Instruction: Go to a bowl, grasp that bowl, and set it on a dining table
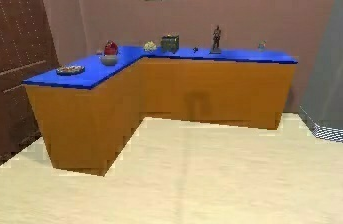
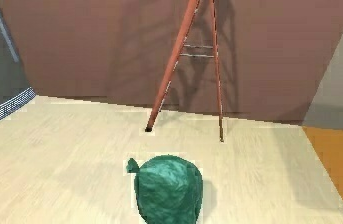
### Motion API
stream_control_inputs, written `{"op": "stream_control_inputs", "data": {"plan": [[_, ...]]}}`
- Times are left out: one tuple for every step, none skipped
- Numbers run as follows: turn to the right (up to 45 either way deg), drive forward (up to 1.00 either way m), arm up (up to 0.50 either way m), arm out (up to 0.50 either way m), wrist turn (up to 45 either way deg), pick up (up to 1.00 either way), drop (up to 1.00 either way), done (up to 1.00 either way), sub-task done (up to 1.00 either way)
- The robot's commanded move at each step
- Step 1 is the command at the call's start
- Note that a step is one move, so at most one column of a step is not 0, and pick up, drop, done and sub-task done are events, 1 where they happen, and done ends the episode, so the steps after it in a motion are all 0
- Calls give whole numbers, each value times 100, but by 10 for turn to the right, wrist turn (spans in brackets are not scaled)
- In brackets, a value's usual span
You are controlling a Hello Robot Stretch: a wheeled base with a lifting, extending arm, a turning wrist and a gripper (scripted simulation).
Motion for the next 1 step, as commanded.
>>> {"op": "stream_control_inputs", "data": {"plan": [[0,100,0,0,0,0,0,0,0]]}}
